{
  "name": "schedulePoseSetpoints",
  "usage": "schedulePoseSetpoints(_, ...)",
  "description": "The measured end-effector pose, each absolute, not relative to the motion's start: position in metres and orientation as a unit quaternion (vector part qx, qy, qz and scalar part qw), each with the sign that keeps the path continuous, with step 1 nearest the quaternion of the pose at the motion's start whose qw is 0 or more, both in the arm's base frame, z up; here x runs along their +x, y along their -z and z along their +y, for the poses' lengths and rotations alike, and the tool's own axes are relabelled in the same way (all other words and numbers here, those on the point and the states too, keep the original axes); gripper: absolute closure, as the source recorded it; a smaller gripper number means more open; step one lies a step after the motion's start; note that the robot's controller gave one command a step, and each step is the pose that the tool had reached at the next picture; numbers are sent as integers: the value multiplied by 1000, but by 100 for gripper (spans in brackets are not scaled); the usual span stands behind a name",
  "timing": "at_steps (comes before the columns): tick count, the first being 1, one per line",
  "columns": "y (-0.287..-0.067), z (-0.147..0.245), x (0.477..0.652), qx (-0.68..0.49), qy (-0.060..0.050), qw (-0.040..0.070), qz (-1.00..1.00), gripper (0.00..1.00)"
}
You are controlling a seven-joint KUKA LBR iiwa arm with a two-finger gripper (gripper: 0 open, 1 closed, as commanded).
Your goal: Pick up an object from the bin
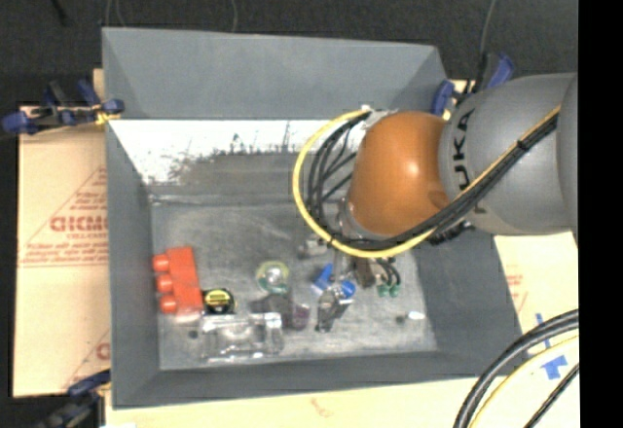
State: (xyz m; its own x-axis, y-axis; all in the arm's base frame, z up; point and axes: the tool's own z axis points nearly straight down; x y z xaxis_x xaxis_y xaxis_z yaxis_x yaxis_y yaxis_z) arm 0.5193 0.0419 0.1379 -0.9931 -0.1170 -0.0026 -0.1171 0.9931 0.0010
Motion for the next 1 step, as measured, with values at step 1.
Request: schedulePoseSetpoints(1, -72, -27, 490, -54, -1, 7, 999, 0)
